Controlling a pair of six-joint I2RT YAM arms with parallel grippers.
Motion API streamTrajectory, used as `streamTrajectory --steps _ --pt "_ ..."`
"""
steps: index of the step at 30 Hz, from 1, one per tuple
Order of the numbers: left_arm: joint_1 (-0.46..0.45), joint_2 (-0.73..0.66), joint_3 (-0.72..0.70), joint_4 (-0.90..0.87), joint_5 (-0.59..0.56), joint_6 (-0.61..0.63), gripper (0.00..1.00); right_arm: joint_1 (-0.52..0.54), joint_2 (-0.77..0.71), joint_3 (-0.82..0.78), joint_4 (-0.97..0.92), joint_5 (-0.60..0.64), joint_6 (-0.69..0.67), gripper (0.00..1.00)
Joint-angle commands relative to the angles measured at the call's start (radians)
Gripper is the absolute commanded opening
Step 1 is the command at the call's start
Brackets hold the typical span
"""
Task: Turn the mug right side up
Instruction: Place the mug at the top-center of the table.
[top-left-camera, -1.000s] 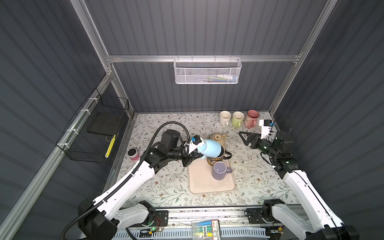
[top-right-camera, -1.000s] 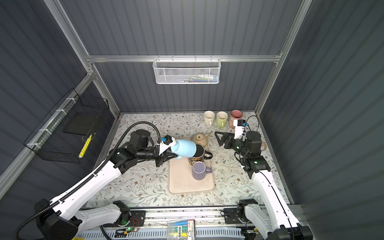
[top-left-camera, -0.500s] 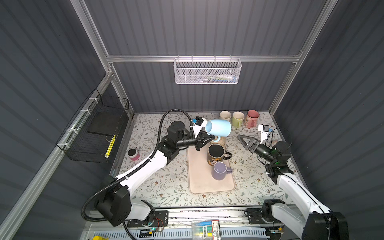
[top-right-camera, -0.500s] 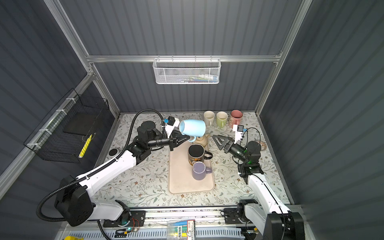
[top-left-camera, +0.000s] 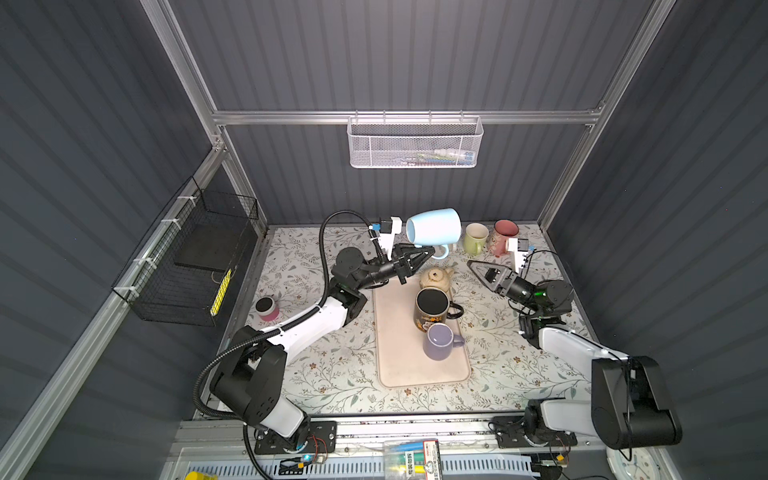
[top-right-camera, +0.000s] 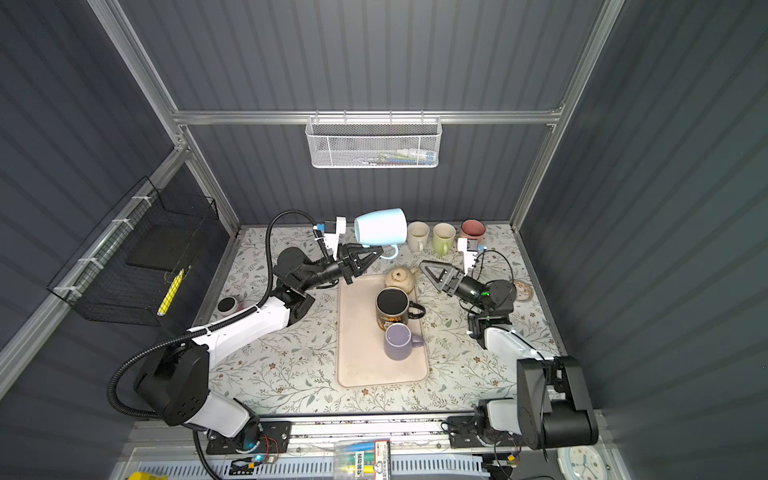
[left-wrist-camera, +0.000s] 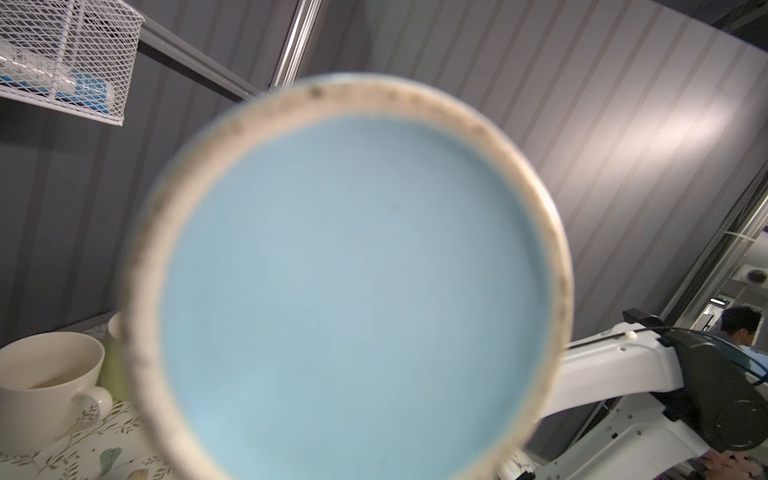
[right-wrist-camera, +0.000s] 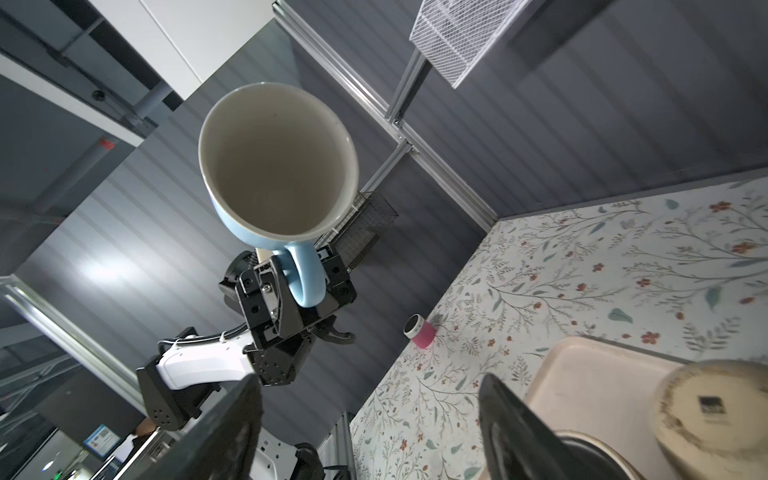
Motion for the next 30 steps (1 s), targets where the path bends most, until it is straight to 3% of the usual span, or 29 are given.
streamTrajectory --steps 1,5,11,30 --pt "0.005 -0.015 -0.006 0.203 -0.026 -0.071 0.0 0.045 0.009 0.063 0.093 -0.02 0.006 0.82" --pt "0.005 -0.014 -0.005 0.203 -0.023 -0.08 0.0 0.083 0.049 0.119 0.093 -0.011 -0.007 0.81" --pt "0.005 -0.002 0.001 0.18 -0.051 -0.11 0.0 0.126 0.094 0.196 0.07 -0.013 -0.02 0.68" --pt "0.004 0.066 0.062 0.268 -0.039 -0.239 0.0 0.178 0.174 0.348 0.015 -0.006 -0.026 0.49"
